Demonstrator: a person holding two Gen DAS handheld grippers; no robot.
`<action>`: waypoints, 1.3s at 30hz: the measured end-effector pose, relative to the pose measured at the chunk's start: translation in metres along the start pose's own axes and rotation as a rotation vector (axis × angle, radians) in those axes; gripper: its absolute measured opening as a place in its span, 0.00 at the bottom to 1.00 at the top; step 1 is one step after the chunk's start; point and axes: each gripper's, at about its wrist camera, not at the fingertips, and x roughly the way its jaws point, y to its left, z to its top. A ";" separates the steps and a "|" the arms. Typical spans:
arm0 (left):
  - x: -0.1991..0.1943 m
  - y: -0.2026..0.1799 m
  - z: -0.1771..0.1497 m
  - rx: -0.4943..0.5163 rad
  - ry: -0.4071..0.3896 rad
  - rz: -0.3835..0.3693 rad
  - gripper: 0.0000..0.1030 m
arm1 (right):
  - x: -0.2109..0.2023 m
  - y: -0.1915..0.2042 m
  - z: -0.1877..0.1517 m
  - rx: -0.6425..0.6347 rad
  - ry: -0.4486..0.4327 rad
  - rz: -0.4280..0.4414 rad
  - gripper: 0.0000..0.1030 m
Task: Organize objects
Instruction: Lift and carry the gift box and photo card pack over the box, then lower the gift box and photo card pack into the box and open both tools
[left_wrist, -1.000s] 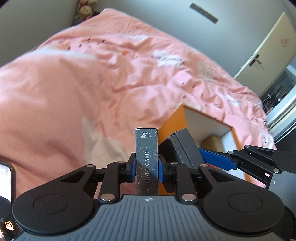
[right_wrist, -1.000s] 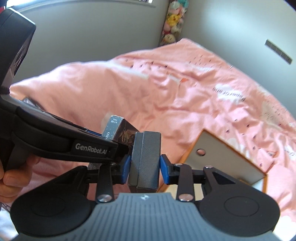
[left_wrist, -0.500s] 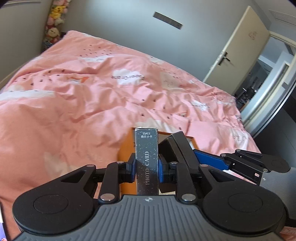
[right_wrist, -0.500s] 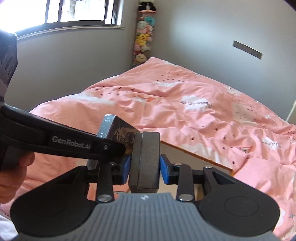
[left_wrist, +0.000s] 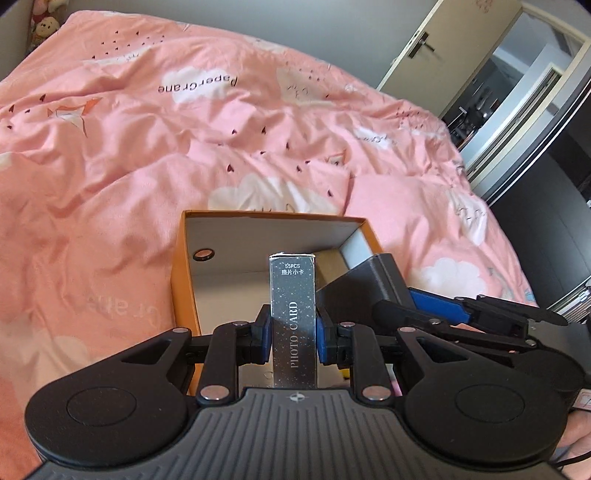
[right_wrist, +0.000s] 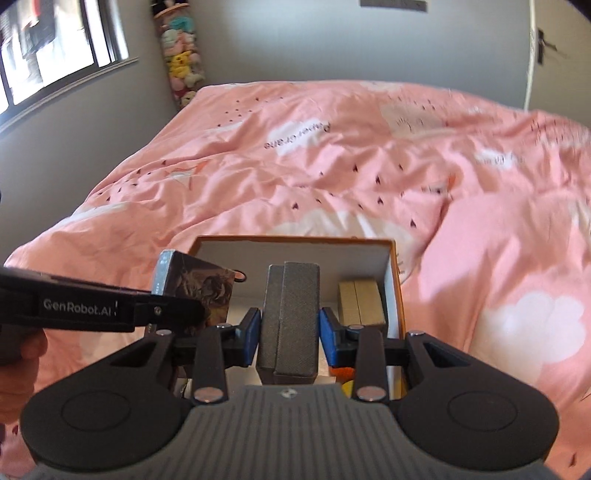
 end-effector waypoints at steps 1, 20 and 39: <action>0.007 0.001 0.001 0.002 0.006 0.010 0.25 | 0.005 -0.006 -0.001 0.026 0.003 0.007 0.35; 0.099 -0.006 0.017 0.080 0.168 0.148 0.25 | 0.072 -0.047 0.004 0.174 0.023 0.041 0.35; 0.102 -0.032 0.003 0.378 0.145 0.360 0.35 | 0.070 -0.049 0.001 0.177 0.009 0.041 0.35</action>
